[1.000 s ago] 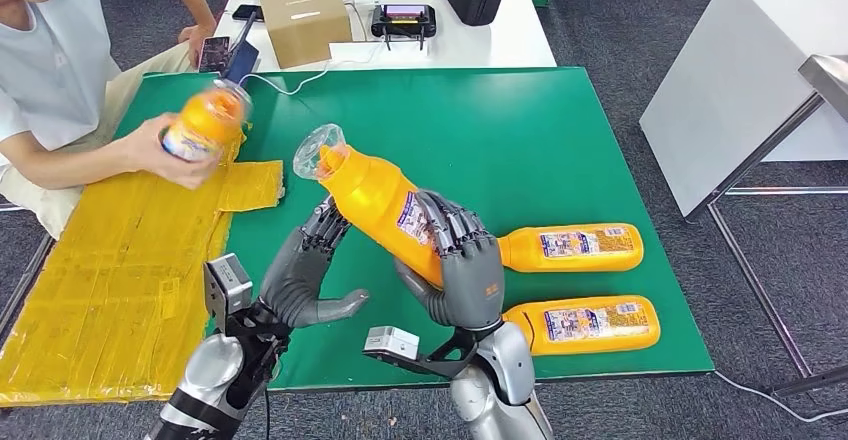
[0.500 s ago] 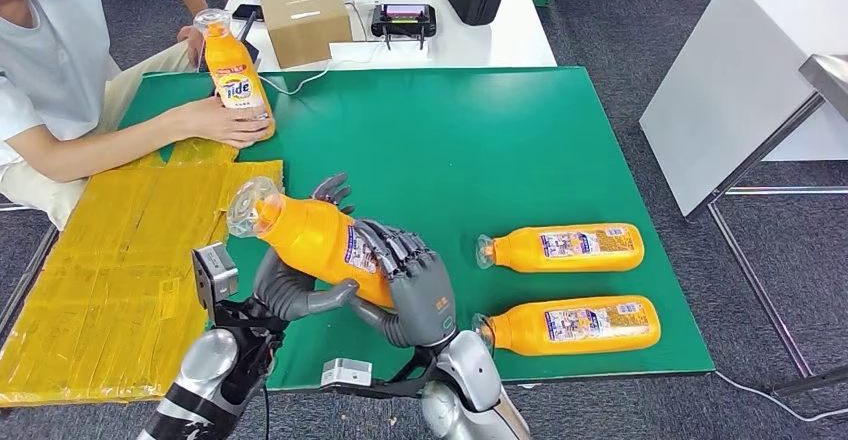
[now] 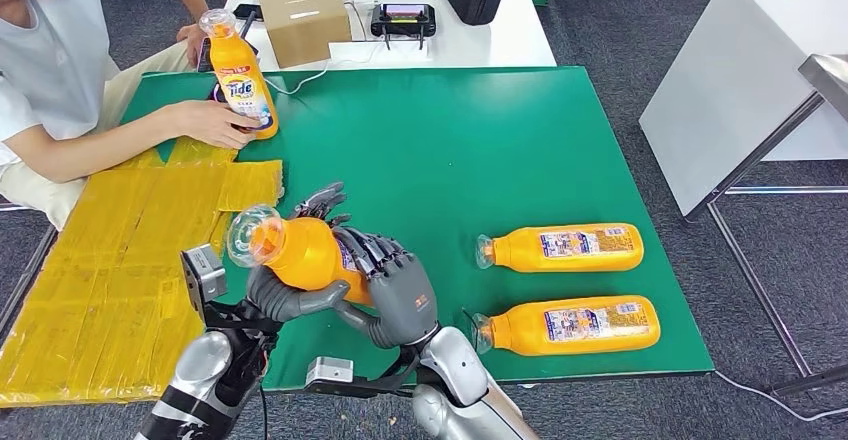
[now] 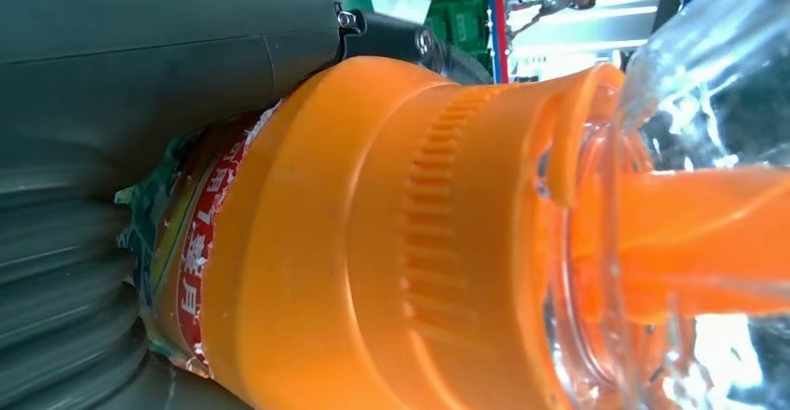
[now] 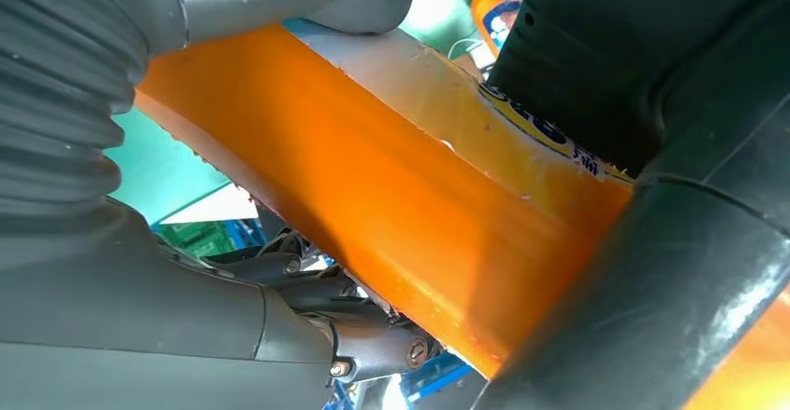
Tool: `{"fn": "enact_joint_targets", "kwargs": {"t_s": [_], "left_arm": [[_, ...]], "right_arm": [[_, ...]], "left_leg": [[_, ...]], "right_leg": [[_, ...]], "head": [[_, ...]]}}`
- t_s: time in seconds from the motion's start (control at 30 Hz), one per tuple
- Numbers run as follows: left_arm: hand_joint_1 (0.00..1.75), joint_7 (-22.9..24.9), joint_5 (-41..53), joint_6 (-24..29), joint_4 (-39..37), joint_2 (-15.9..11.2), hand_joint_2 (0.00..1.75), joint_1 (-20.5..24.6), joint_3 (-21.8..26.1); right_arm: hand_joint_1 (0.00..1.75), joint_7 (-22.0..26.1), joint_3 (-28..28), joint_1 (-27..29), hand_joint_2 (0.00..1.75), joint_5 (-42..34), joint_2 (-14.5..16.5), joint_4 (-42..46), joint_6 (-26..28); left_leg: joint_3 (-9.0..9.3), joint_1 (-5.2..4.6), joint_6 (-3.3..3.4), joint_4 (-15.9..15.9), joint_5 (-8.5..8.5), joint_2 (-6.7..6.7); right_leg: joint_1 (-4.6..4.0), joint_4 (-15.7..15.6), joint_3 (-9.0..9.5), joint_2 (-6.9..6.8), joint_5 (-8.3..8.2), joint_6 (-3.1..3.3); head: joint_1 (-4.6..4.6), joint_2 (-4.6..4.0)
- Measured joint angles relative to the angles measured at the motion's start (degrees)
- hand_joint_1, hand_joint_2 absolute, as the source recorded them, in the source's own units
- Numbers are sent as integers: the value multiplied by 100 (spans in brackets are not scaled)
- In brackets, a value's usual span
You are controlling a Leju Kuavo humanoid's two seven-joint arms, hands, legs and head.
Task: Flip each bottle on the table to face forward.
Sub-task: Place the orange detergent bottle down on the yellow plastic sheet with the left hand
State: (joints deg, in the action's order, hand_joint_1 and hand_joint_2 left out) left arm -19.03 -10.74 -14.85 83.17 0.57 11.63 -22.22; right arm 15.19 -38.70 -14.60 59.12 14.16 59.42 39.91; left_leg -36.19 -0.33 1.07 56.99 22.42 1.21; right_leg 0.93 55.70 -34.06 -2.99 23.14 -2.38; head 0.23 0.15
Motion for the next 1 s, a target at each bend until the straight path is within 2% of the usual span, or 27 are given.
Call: {"fn": "enact_joint_targets", "kwargs": {"t_s": [0.23, 0.73, 0.77, 0.87, 0.9, 1.0], "left_arm": [[175, -25, -5, -10, 0, 0, 175, -46, 52], [175, -27, -5, -10, 0, 0, 175, -46, 54], [175, -27, -5, -10, 0, 0, 175, -46, 54], [175, -35, 11, 7, 0, 1, 175, -40, 51], [175, -41, 29, 27, 1, 2, 175, -32, 48], [175, -51, 89, 159, 7, 11, 175, -12, 36]], "right_arm": [[175, -78, -222, -79, 175, -100, -115, -13, 4], [174, -79, -245, -79, 175, -135, -159, 42, 11], [144, -79, -245, -79, 175, -135, -160, 44, 11], [14, -27, -240, -70, 175, -234, -170, 76, 12], [0, 30, -237, -53, 175, -347, -177, 94, 13], [0, 238, -232, 46, 175, -796, -203, 214, 14]], "left_leg": [[0, 0, 0, 0, 0, 1], [0, 0, 0, 0, 0, 1], [0, 0, 0, 0, 0, 1], [0, 0, 0, 0, 0, 1], [0, 0, 0, 0, 0, 1], [0, 0, 0, 0, 0, 1]], "right_leg": [[0, 0, -2, 0, 0, 0], [0, 0, -3, 0, 0, 0], [0, 0, -3, 0, 0, 0], [0, 0, -2, 0, 0, 0], [0, 0, -2, 0, 0, 0], [0, 0, 0, -1, 0, 0]], "head": [[1, 0], [0, 0], [0, 0], [0, 0], [1, 0], [1, 0]]}}
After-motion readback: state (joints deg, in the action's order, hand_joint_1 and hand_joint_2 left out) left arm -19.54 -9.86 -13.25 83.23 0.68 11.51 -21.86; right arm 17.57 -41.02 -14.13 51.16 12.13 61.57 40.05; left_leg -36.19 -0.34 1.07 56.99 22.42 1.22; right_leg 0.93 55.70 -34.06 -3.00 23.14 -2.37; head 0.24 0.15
